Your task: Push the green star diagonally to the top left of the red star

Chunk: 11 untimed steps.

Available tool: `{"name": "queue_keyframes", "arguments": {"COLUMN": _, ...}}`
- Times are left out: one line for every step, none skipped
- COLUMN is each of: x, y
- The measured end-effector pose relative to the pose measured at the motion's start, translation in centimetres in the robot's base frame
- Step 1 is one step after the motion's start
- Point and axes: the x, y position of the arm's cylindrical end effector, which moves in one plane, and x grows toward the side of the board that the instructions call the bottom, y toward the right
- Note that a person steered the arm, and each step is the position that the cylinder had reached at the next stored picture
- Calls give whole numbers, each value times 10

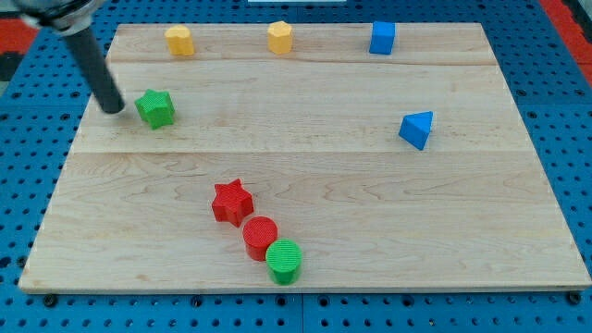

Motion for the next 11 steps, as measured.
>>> {"name": "queue_keyframes", "arguments": {"x": -1, "y": 100}}
{"name": "queue_keyframes", "arguments": {"x": 29, "y": 144}}
{"name": "queue_keyframes", "arguments": {"x": 71, "y": 152}}
{"name": "queue_keyframes", "arguments": {"x": 15, "y": 151}}
{"name": "queue_keyframes", "arguments": {"x": 7, "y": 92}}
{"name": "queue_keyframes", "arguments": {"x": 37, "y": 63}}
{"name": "queue_keyframes", "arguments": {"x": 106, "y": 47}}
{"name": "queue_keyframes", "arguments": {"x": 143, "y": 50}}
{"name": "queue_keyframes", "arguments": {"x": 110, "y": 32}}
{"name": "queue_keyframes", "arguments": {"x": 90, "y": 7}}
{"name": "queue_keyframes", "arguments": {"x": 67, "y": 68}}
